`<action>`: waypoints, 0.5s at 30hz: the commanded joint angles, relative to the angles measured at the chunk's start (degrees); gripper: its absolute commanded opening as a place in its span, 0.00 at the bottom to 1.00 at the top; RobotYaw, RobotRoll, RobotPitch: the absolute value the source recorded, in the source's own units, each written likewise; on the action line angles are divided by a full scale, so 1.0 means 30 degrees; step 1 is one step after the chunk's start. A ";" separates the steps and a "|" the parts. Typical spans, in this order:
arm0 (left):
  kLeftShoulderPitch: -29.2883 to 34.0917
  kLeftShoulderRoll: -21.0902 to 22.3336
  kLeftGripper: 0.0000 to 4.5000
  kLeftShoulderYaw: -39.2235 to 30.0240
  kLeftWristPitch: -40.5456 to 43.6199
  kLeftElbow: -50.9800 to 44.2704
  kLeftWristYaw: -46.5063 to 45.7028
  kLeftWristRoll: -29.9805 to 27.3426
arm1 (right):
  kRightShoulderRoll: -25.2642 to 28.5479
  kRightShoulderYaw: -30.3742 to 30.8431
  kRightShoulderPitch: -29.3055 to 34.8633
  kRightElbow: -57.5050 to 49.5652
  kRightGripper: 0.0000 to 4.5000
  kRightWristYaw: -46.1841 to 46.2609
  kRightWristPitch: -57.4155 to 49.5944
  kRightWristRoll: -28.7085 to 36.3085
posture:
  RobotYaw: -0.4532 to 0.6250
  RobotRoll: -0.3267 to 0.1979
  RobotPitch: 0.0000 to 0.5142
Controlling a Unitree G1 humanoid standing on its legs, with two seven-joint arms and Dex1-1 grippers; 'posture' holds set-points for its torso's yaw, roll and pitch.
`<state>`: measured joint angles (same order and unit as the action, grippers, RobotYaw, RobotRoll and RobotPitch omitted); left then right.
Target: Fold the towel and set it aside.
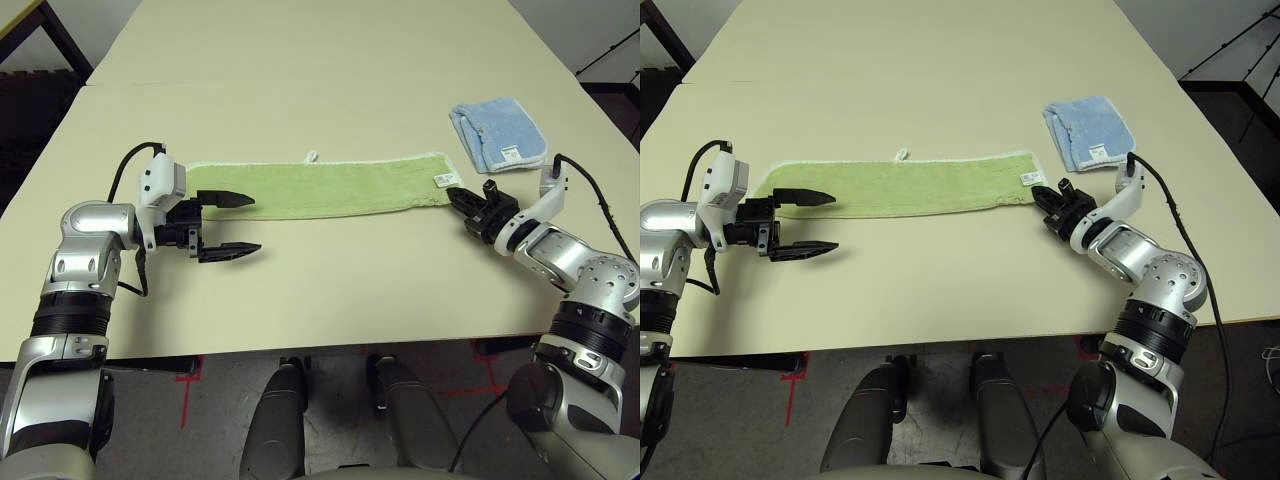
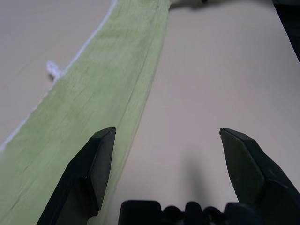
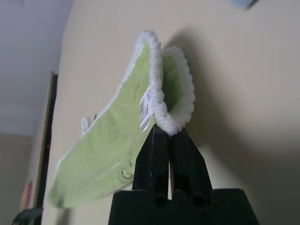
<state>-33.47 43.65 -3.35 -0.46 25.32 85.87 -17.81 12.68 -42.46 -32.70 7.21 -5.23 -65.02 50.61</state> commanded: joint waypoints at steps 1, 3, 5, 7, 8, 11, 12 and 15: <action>0.0077 0.0095 1.00 0.0132 0.0017 -0.0030 -0.0075 0.0000 | 0.0989 -0.0236 0.0387 0.0395 0.00 -0.0175 0.0803 0.0139 | 0.42 0.62 0.38; 0.0074 0.0096 1.00 0.0068 -0.0008 0.0017 -0.0191 0.0000 | 0.1652 -0.0150 0.0690 0.0683 0.00 -0.0499 0.0950 0.0089 | 0.42 0.62 0.38; 0.0063 0.0108 1.00 0.0010 -0.0114 0.0114 -0.0290 -0.0001 | 0.2105 -0.0050 0.0843 0.0991 0.00 -0.0712 0.1283 0.0033 | 0.42 0.62 0.38; 0.0011 0.0106 1.00 -0.0032 -0.0145 0.0145 -0.0374 -0.0027 | 0.2442 -0.0012 0.0746 0.1356 0.00 -0.0841 0.1709 0.0028 | 0.42 0.62 0.38; -0.0021 0.0094 1.00 -0.0025 -0.0170 0.0158 -0.0411 -0.0027 | 0.2568 0.0055 0.0705 0.1498 0.00 -0.0906 0.1806 0.0051 | 0.41 0.62 0.38; -0.0165 0.0035 1.00 0.0011 -0.0226 0.0214 -0.0485 -0.0041 | 0.2786 0.0747 0.0754 0.1563 0.00 -0.1348 0.1791 0.0044 | 0.41 0.62 0.37; -0.0201 -0.0001 1.00 -0.0002 -0.0286 0.0222 -0.0489 -0.0077 | 0.2723 0.0925 0.0747 0.1486 0.00 -0.1410 0.1775 0.0120 | 0.41 0.62 0.37; -0.0206 -0.0107 1.00 -0.0076 -0.0510 0.0170 -0.0430 -0.0242 | 0.2570 0.1497 0.0767 0.1096 0.00 -0.1776 0.1753 0.0324 | 0.42 0.62 0.37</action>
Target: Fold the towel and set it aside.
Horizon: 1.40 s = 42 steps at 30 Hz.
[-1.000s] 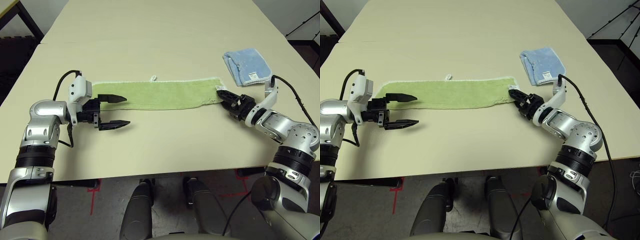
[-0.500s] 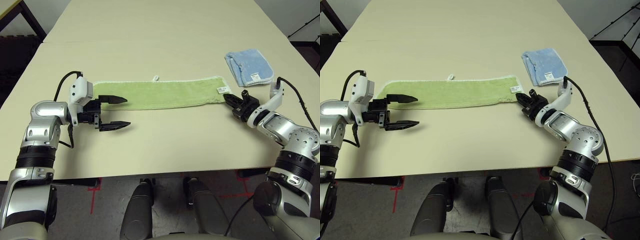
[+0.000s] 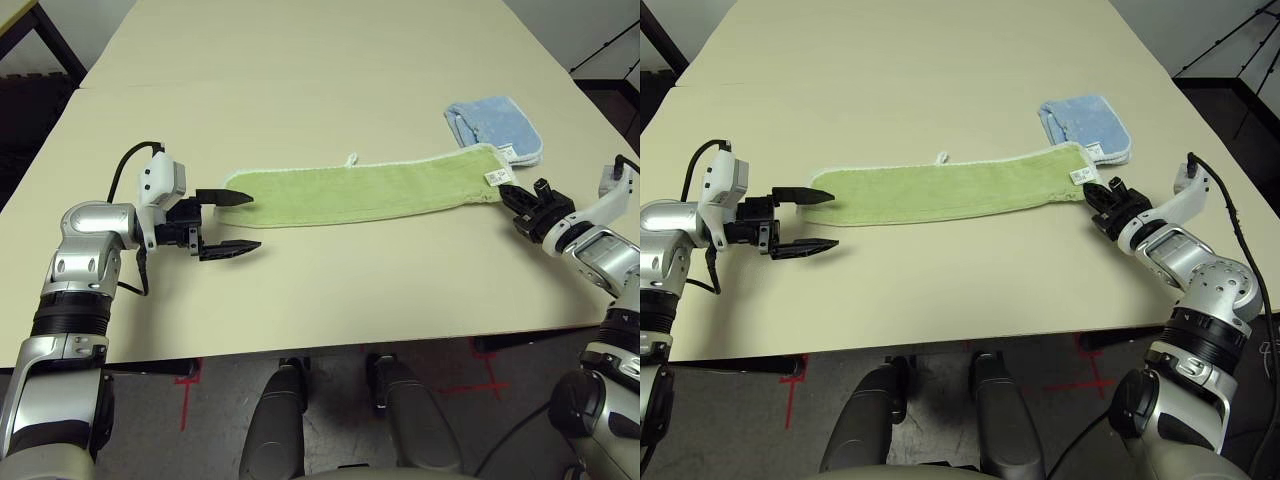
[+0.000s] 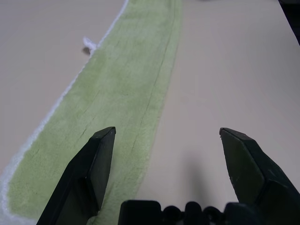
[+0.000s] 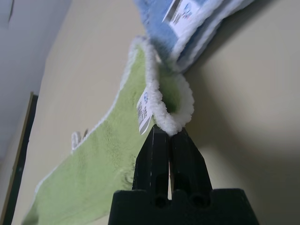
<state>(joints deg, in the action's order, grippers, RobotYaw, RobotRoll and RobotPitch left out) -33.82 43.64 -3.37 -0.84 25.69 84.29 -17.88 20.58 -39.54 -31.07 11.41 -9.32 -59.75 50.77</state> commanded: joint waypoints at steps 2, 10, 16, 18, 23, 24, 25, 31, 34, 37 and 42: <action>-0.0059 -0.0163 1.00 -0.0106 -0.0511 -0.0050 0.0161 -0.0357 | -0.0199 0.0968 0.0284 -0.0868 0.00 -0.0895 -0.0184 0.0646 | 0.42 0.62 0.37; -0.0028 -0.0262 1.00 -0.0041 -0.0369 -0.0533 0.0071 -0.0648 | 0.0354 0.3835 0.0817 -0.3540 0.00 -0.4726 -0.0128 0.1585 | 0.43 0.62 0.35; -0.0028 -0.0200 1.00 0.0184 -0.0380 -0.0621 0.0159 -0.0479 | 0.1106 0.6727 0.0817 -0.4753 0.00 -0.5244 -0.0541 0.0563 | 0.42 0.62 0.34; -0.0030 -0.0174 1.00 0.0243 -0.0419 -0.0595 0.0198 -0.0413 | 0.1031 0.7363 0.0579 -0.4720 0.00 -0.4832 -0.1045 0.0463 | 0.42 0.62 0.34; 0.0016 -0.0184 1.00 0.0273 -0.0413 -0.0597 0.0152 -0.0377 | -0.0234 0.7966 -0.0340 -0.4089 0.00 -0.3291 -0.1406 0.0128 | 0.43 0.62 0.34; 0.0022 -0.0185 1.00 0.0275 -0.0416 -0.0574 0.0147 -0.0369 | -0.0544 0.7999 -0.0547 -0.3982 0.00 -0.3061 -0.1376 0.0083 | 0.43 0.62 0.34; 0.0045 -0.0181 1.00 0.0278 -0.0397 -0.0604 0.0131 -0.0366 | -0.1002 0.8037 -0.0811 -0.3815 0.00 -0.2730 -0.1380 0.0044 | 0.43 0.62 0.34; 0.0151 -0.0125 1.00 0.0282 -0.0207 -0.0845 0.0056 -0.0368 | -0.2260 0.8926 -0.1745 -0.3043 0.00 -0.2205 -0.1514 -0.0671 | 0.44 0.62 0.34; 0.0253 0.0025 1.00 0.0345 -0.0450 -0.0792 0.0207 -0.0204 | -0.2271 0.9359 -0.2017 -0.2655 0.00 -0.2361 -0.1726 -0.1006 | 0.44 0.62 0.34; 0.0259 0.0051 1.00 0.0318 -0.0342 -0.0865 0.0174 -0.0227 | -0.2438 0.9574 -0.2148 -0.2397 0.00 -0.2032 -0.1965 -0.1391 | 0.44 0.62 0.34; 0.0246 0.0051 1.00 0.0348 -0.0285 -0.0844 0.0139 -0.0185 | -0.2861 0.9948 -0.1966 -0.2691 0.00 -0.2126 -0.2584 -0.1514 | 0.44 0.62 0.34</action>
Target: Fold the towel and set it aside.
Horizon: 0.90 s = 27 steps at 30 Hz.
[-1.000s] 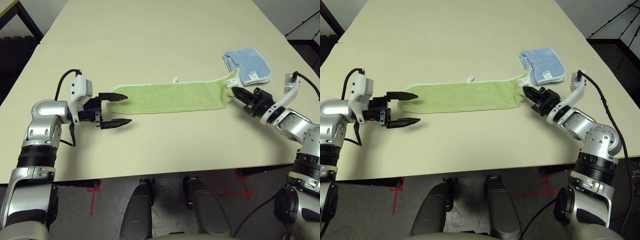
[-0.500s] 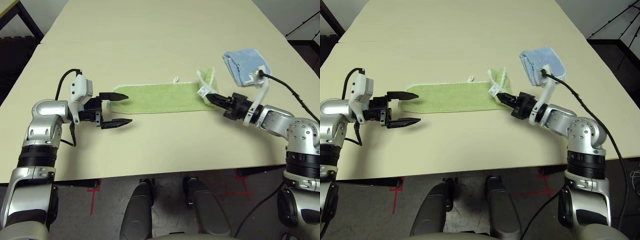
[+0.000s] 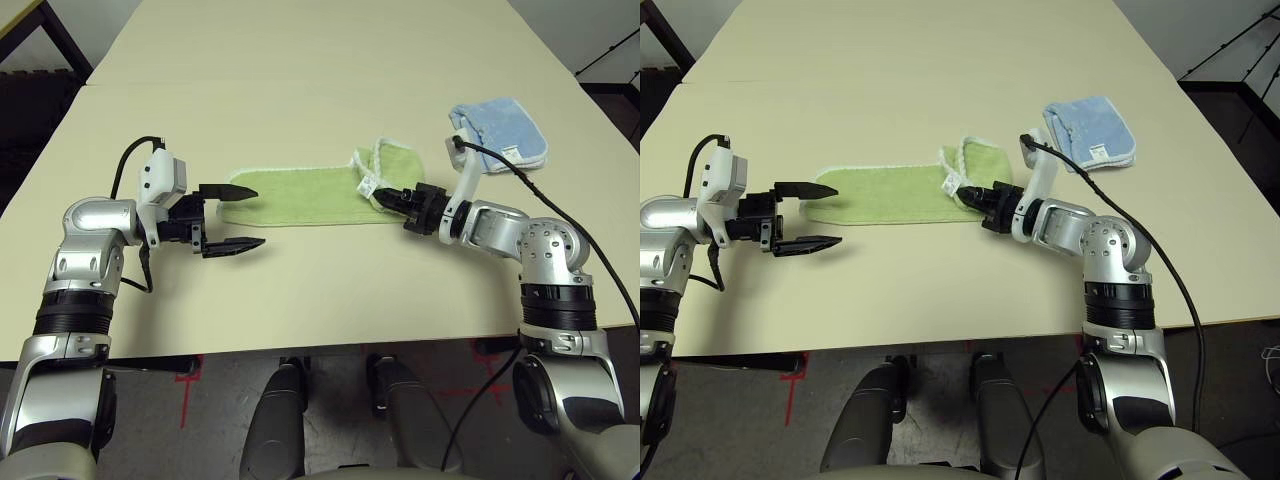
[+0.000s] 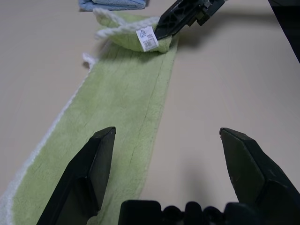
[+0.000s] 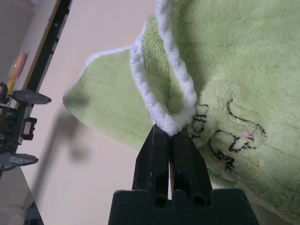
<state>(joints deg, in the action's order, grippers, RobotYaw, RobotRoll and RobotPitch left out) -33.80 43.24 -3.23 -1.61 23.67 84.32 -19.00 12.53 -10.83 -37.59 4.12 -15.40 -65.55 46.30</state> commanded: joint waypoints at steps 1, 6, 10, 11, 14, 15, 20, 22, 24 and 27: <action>0.0226 0.0167 1.00 0.0316 -0.0022 -0.0145 0.0116 0.0204 | -0.0237 0.0498 0.0246 -0.0417 0.00 -0.0187 -0.0927 0.0069 | 0.44 0.62 0.34; -0.0004 0.0059 1.00 0.0410 0.0037 0.0085 0.0068 0.0272 | -0.0325 0.1740 0.0019 -0.1148 0.25 -0.0804 -0.1311 -0.0214 | 0.43 0.62 0.34; -0.0060 0.0001 1.00 0.0503 0.0008 0.0227 0.0051 0.0311 | -0.0795 0.2846 -0.0604 -0.1108 0.59 -0.0955 -0.0871 -0.0954 | 0.42 0.62 0.34; -0.0068 -0.0021 1.00 0.0523 0.0027 0.0226 0.0035 0.0308 | -0.1101 0.2924 -0.0830 -0.0854 0.66 -0.0872 -0.0765 -0.1107 | 0.42 0.62 0.34; -0.0073 -0.0056 1.00 0.0552 0.0088 0.0185 -0.0029 0.0273 | -0.1552 0.3364 -0.1258 -0.0245 0.91 -0.1116 -0.0293 -0.1750 | 0.42 0.62 0.34; -0.0053 -0.0051 1.00 0.0548 0.0118 0.0156 -0.0061 0.0250 | -0.1577 0.3649 -0.1353 -0.0096 1.00 -0.1349 -0.0081 -0.1976 | 0.43 0.62 0.35; 0.0126 0.0017 1.00 0.0486 0.0132 0.0067 -0.0103 0.0190 | -0.2336 0.3686 -0.1930 0.0929 1.00 -0.1531 0.0489 -0.2482 | 0.44 0.62 0.35; 0.0184 0.0041 1.00 0.0466 0.0192 -0.0034 -0.0129 0.0163 | -0.2392 0.3665 -0.2025 0.1117 1.00 -0.1624 0.0674 -0.2740 | 0.44 0.62 0.35; 0.0247 0.0080 1.00 0.0449 0.0273 -0.0158 -0.0158 0.0135 | -0.2179 0.3590 -0.2036 0.0970 1.00 -0.1832 0.0582 -0.2796 | 0.44 0.62 0.35; 0.0313 0.0117 1.00 0.0440 0.0336 -0.0242 -0.0170 0.0131 | -0.1585 0.3458 -0.1990 0.0359 1.00 -0.2351 0.0276 -0.2674 | 0.43 0.62 0.35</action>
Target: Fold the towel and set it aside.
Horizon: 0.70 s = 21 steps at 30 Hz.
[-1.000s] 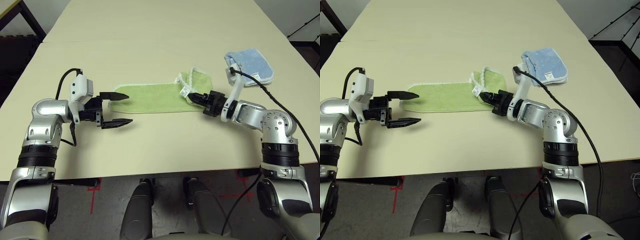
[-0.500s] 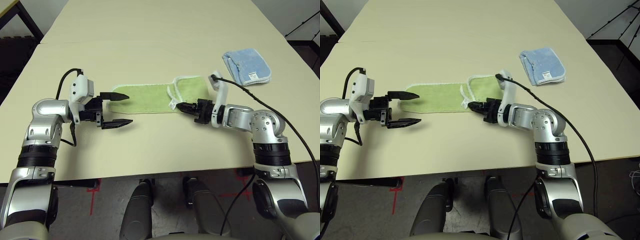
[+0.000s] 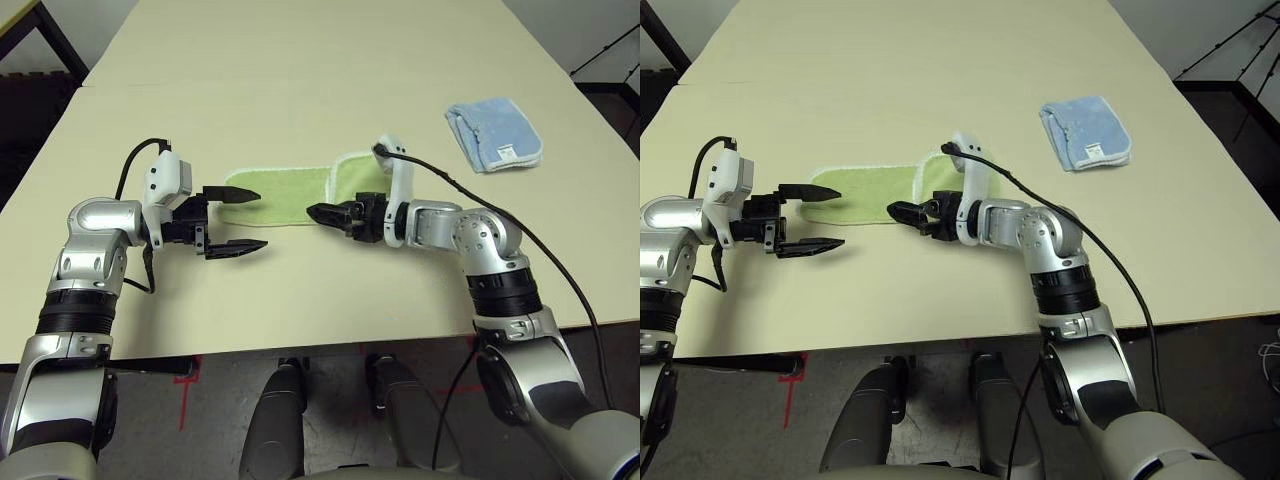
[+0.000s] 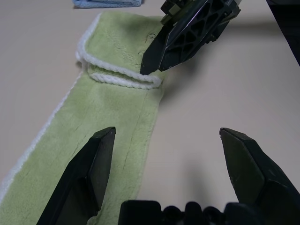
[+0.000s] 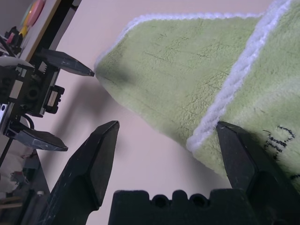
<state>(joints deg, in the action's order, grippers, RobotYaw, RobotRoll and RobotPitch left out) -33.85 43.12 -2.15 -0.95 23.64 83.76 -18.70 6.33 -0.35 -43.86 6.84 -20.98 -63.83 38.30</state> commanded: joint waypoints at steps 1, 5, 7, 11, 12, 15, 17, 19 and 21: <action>0.0338 0.0158 1.00 0.0088 0.0134 -0.0257 0.0006 0.0035 | 0.0874 0.0164 0.0145 -0.0934 1.00 -0.0998 -0.0158 -0.0012 | 0.43 0.62 0.34; 0.0146 0.0052 1.00 0.0189 0.0192 -0.0173 -0.0045 0.0084 | 0.3265 0.1447 0.0585 -0.3134 1.00 -0.3387 0.0753 -0.0383 | 0.42 0.62 0.34; 0.0066 0.0015 1.00 0.0205 0.0236 -0.0157 -0.0047 0.0060 | 0.5210 0.2058 0.1245 -0.4339 1.00 -0.5146 0.1935 -0.0860 | 0.42 0.62 0.34; 0.0155 -0.0021 1.00 0.0171 0.0300 -0.0290 -0.0090 -0.0027 | 0.7476 0.1601 0.2609 -0.4503 1.00 -0.9169 0.7098 -0.1758 | 0.41 0.62 0.34; 0.0197 -0.0083 1.00 0.0121 0.0320 -0.0314 -0.0188 -0.0070 | 0.7901 0.1560 0.2934 -0.3956 1.00 -1.0277 0.9153 -0.2376 | 0.41 0.62 0.34; 0.0346 -0.0712 1.00 -0.0458 0.1232 -0.0753 -0.1593 -0.0606 | 0.8335 0.0958 0.3099 -0.0392 1.00 -1.2227 1.4461 -0.3889 | 0.40 0.62 0.34; 0.0710 -0.1026 1.00 -0.0674 0.1858 -0.1504 -0.2675 -0.0676 | 0.8421 0.0722 0.2784 0.2434 1.00 -1.3983 1.8445 -0.4746 | 0.41 0.62 0.34; 0.1091 -0.1162 1.00 -0.0765 0.2701 -0.2451 -0.3852 -0.0593 | 0.8364 0.0509 0.2303 0.4620 1.00 -1.5425 2.0802 -0.5037 | 0.42 0.62 0.34; 0.1211 -0.1340 1.00 -0.0966 0.4501 -0.3611 -0.5301 -0.0939 | 0.8519 0.0594 0.1672 0.7110 1.00 -1.6776 2.3260 -0.5786 | 0.44 0.62 0.34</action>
<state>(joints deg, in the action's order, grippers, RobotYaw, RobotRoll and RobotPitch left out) -30.98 39.29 -4.20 8.42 15.92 71.02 -20.49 31.21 1.66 -37.61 23.29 -67.45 -0.69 22.92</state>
